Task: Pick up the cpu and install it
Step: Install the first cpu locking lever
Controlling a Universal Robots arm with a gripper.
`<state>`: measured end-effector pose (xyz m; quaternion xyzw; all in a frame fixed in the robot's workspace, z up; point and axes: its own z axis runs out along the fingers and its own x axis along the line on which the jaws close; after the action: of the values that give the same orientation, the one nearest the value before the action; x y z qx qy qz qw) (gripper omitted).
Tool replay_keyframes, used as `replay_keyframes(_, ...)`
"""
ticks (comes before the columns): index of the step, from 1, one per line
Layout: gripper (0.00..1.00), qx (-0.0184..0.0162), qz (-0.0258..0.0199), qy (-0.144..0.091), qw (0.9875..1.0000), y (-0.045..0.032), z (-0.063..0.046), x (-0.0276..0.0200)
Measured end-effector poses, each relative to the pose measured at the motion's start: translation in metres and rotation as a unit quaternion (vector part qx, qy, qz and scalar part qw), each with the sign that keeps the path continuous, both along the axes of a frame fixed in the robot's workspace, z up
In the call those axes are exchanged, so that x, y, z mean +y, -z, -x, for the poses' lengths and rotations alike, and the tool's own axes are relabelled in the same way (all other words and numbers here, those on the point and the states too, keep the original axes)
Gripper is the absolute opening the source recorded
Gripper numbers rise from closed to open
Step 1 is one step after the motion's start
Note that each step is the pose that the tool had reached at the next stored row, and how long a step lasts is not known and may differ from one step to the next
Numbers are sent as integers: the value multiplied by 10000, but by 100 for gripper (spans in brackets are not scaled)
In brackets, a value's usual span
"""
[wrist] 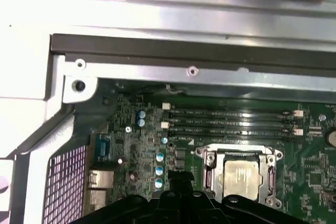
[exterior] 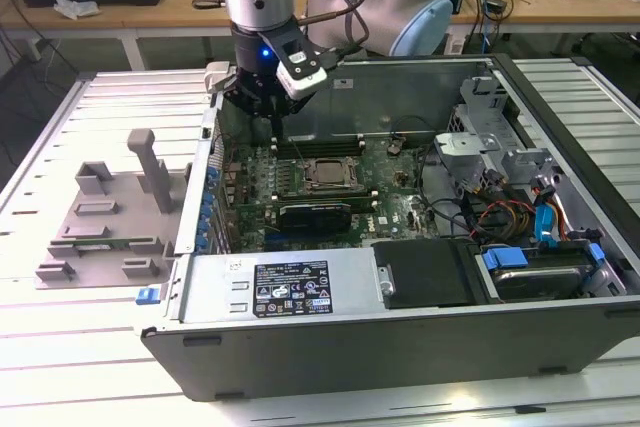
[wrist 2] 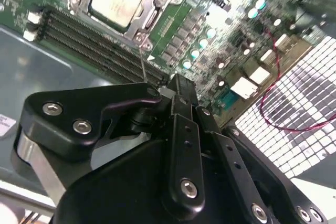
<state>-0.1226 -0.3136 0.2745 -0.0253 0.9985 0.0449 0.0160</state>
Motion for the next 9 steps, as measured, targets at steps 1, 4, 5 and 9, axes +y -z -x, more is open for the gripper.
replay_keyframes(1,11,-4,-88,0,10000,3,5,0)
replay_keyframes(4,11,-12,-315,0,9995,17,20,-1)
replay_keyframes(5,11,-13,-350,0,9994,25,22,-1)
replay_keyframes(9,11,-13,-486,0,9988,75,26,-5)
